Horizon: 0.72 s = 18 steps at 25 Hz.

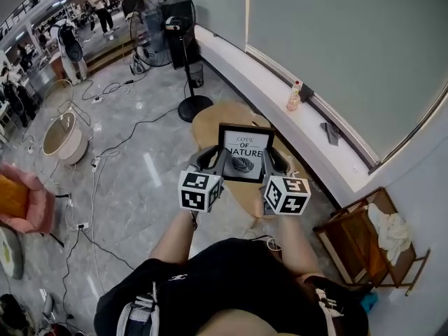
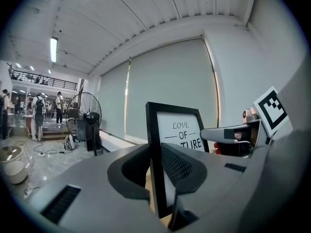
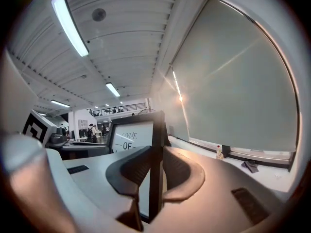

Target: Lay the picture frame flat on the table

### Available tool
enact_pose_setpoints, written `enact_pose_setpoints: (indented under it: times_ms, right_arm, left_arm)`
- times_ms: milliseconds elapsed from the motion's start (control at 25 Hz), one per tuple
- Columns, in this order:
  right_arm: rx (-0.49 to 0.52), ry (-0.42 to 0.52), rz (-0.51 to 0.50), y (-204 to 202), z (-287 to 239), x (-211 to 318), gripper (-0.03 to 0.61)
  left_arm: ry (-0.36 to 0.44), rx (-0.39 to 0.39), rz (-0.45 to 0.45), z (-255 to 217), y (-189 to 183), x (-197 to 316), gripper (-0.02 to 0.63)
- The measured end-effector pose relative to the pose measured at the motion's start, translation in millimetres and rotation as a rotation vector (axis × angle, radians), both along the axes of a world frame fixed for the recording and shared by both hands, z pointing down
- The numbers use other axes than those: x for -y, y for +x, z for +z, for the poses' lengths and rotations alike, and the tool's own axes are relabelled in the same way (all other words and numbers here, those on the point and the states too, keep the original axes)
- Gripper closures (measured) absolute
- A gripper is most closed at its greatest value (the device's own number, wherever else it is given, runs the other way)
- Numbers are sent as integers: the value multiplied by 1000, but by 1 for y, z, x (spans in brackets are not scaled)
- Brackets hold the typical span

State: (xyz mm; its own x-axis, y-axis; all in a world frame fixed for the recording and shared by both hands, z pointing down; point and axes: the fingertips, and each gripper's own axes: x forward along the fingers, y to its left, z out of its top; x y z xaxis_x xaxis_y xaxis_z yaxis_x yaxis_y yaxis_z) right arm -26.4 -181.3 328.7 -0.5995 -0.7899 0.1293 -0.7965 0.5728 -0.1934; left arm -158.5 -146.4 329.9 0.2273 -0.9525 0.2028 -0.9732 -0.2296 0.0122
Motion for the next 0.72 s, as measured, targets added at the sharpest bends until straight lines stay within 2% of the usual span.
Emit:
enact_pose_setpoints:
  times_ms: [240, 400, 720]
  right_arm:
    - [-11, -29, -8, 0, 3, 110, 486]
    - [-26, -81, 3, -16, 18, 149, 488]
    - [-55, -198, 68, -48, 90, 225, 486]
  left_arm:
    - [-18, -17, -14, 3, 0, 109, 529]
    - [-65, -37, 3, 18, -16, 146, 529]
    - [-184, -48, 87, 85, -51, 236, 529]
